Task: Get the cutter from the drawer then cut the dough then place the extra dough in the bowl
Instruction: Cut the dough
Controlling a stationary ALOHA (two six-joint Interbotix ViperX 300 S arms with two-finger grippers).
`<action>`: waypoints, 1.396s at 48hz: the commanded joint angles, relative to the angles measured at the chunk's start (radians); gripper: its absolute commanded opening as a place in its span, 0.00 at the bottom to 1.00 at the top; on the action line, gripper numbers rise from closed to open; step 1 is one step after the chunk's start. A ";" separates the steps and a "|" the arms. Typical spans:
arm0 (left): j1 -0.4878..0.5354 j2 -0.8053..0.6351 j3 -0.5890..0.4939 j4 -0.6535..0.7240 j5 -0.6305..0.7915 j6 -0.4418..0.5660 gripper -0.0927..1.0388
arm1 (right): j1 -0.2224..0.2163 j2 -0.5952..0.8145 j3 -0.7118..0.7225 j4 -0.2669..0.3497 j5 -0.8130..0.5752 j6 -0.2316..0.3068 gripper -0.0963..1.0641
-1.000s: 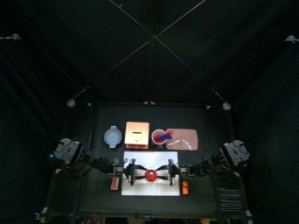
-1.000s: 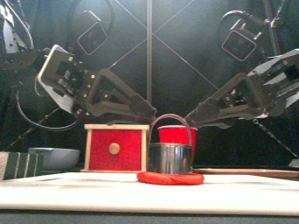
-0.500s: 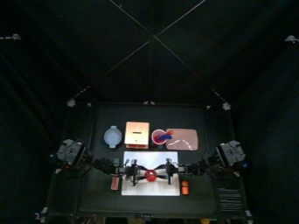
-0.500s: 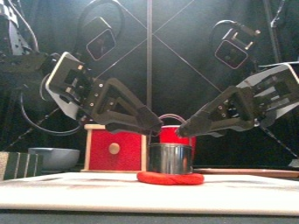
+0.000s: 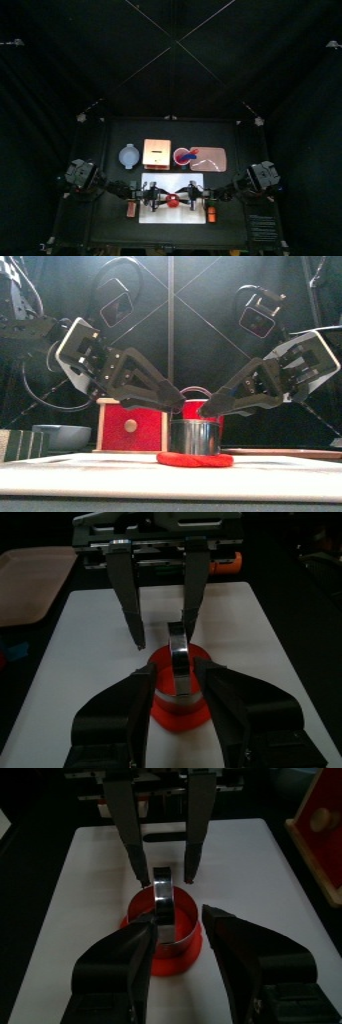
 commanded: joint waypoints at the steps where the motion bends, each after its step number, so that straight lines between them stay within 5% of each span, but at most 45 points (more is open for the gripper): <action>1: 0.002 -0.009 -0.018 -0.002 -0.005 0.000 0.76 | 0.003 -0.020 -0.009 -0.012 0.011 -0.002 0.74; 14: 0.002 -0.009 -0.025 -0.002 0.037 0.002 0.75 | 0.005 -0.020 -0.014 -0.020 0.015 0.002 0.72; 32: 0.002 -0.009 -0.026 0.000 0.041 0.029 0.64 | 0.006 -0.021 -0.015 -0.038 0.015 0.000 0.46; 67: -0.005 0.031 -0.018 -0.031 0.098 0.025 0.61 | 0.000 0.020 -0.034 -0.029 0.083 0.011 0.45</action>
